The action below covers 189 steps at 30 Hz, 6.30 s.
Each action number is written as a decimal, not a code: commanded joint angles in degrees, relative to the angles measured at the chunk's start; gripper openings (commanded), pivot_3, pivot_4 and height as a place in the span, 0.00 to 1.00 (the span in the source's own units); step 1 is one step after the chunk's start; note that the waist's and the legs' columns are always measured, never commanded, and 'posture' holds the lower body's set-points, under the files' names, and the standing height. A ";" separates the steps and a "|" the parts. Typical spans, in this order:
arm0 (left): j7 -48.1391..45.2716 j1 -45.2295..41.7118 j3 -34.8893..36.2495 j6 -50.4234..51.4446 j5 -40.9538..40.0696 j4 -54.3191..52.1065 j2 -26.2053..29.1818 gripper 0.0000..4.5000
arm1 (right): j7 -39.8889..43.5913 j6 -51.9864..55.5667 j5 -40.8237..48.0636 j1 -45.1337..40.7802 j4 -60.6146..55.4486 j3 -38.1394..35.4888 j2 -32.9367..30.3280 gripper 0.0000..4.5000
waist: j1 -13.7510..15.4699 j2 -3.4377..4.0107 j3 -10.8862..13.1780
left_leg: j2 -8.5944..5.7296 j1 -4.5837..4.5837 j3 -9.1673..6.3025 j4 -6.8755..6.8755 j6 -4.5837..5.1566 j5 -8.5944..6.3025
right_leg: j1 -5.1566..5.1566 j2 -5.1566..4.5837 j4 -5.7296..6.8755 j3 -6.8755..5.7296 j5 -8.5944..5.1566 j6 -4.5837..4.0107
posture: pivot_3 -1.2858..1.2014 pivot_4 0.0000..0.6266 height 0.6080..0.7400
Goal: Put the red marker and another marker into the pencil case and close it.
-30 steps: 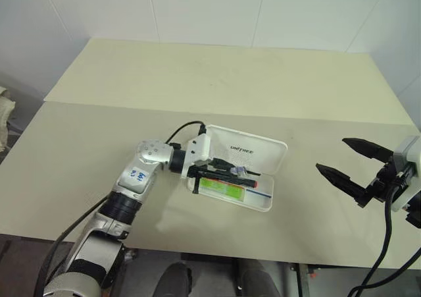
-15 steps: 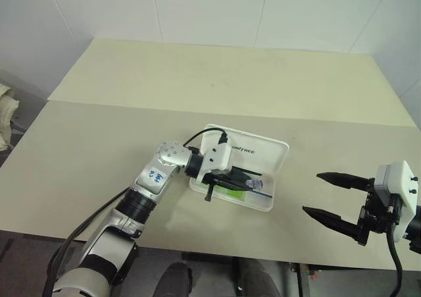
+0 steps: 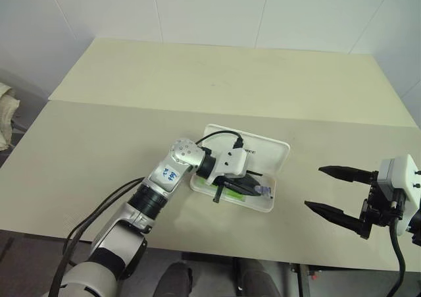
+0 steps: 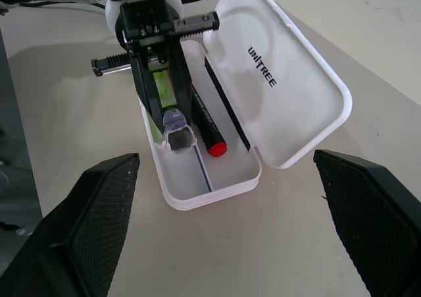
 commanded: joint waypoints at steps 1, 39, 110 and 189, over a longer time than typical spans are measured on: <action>-0.53 -1.63 -1.00 0.37 0.81 -0.37 -1.00 0.06 | -1.21 -0.41 0.37 -0.07 -1.57 -1.49 0.55 1.00 | 0.01 0.00 0.00 | 0.00 0.00 0.00 0.00 0.00 0.00 | 0.00 0.00 0.00 0.00 0.00 0.00 | 0.52 0.24 1.00; 1.94 -3.19 -2.07 -0.46 5.46 5.34 -4.92 0.81 | -5.76 -1.00 0.50 -3.14 -2.71 2.32 2.25 1.00 | 0.02 0.00 0.00 | -0.01 0.01 0.01 0.08 0.00 0.00 | 0.00 0.00 0.07 0.05 0.01 0.01 | 0.52 0.24 1.00; 9.07 -3.63 24.40 -6.00 -6.30 18.62 8.19 0.00 | -2.49 -3.85 -3.68 -17.73 7.56 12.80 1.00 1.00 | -0.05 -0.01 0.00 | 0.00 -0.07 0.00 0.13 -0.03 0.01 | -0.14 -0.08 0.24 -0.10 0.01 0.01 | 0.52 0.24 1.00; 10.52 19.29 37.72 16.59 -21.05 -22.68 24.47 1.00 | 2.16 -9.89 -7.86 -20.18 15.21 11.41 0.97 1.00 | -1.38 0.01 0.01 | 0.10 -0.04 -0.59 -0.27 -0.09 0.02 | -0.13 -0.18 -0.01 -0.25 -0.05 -0.11 | 0.52 0.24 1.00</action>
